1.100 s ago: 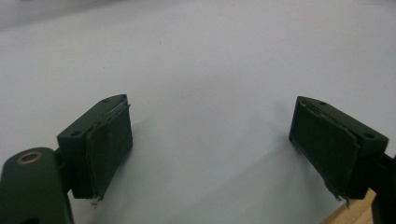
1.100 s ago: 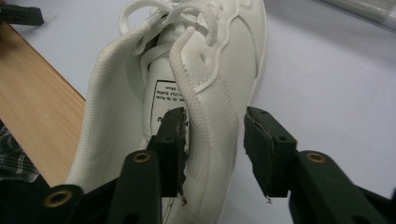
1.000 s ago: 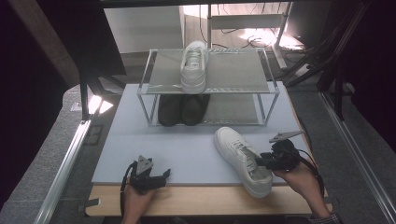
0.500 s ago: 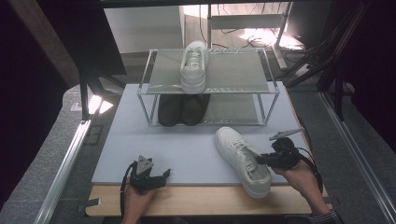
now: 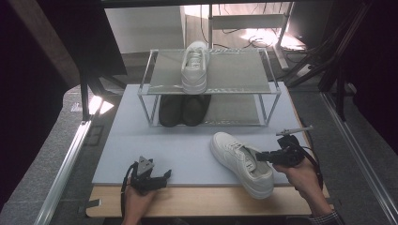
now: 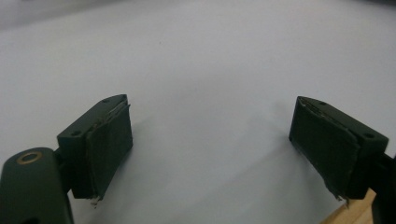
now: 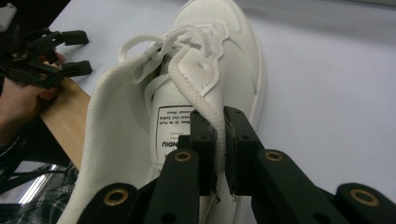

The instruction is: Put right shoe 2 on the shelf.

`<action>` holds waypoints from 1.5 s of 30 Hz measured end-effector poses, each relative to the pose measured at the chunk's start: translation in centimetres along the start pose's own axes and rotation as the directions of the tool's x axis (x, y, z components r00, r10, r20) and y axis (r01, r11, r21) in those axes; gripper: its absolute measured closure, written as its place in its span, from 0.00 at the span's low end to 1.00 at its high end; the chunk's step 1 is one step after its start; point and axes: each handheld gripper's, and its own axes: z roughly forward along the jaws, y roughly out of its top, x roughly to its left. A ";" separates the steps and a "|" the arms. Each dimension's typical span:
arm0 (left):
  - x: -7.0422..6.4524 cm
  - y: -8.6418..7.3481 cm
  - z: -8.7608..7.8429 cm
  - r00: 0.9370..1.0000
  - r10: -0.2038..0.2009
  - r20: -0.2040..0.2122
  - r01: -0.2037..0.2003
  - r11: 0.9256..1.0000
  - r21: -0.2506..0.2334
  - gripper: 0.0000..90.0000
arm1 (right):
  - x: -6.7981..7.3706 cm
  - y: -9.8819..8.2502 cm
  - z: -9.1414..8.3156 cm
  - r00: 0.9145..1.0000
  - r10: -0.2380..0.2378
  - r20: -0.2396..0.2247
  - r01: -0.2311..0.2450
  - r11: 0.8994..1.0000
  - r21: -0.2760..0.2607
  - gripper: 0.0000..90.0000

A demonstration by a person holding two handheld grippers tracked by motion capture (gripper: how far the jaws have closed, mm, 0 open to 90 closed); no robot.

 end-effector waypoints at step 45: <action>0.0 0.0 0.0 1.000 0.001 0.000 -0.001 1.000 0.000 0.14 | 2.3 7.9 -6.8 0.988 0.064 -0.138 -0.086 0.982 -0.166 0.93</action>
